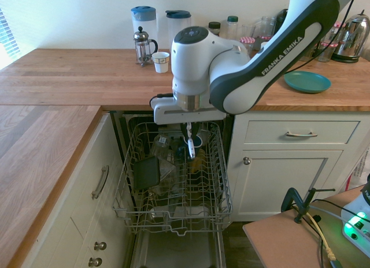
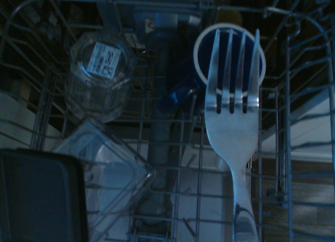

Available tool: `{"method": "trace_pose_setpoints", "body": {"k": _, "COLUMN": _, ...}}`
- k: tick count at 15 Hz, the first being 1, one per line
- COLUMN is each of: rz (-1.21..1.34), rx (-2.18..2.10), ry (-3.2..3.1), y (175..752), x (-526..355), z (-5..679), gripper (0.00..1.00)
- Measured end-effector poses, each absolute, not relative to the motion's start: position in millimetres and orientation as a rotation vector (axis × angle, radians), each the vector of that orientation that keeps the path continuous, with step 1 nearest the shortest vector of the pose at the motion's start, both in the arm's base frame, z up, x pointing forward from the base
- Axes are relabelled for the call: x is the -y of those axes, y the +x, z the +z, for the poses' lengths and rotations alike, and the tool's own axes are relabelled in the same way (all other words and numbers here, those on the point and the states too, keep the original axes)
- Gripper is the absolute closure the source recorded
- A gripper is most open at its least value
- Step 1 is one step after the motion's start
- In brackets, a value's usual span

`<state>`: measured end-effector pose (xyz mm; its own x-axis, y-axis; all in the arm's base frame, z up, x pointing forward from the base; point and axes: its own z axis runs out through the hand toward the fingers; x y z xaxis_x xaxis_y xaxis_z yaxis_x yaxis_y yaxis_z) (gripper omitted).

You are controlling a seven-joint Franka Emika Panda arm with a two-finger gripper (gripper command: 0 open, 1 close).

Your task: Put the fork in the dishwasher

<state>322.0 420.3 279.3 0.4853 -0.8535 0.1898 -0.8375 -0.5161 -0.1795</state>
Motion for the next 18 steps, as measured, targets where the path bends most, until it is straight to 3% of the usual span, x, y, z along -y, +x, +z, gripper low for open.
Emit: {"method": "trace_pose_setpoints", "body": {"k": 18, "rz": -0.276, "rx": -1.6, "ry": -2.672, "y": 334, "x": -397, "z": 126, "gripper": 1.0}}
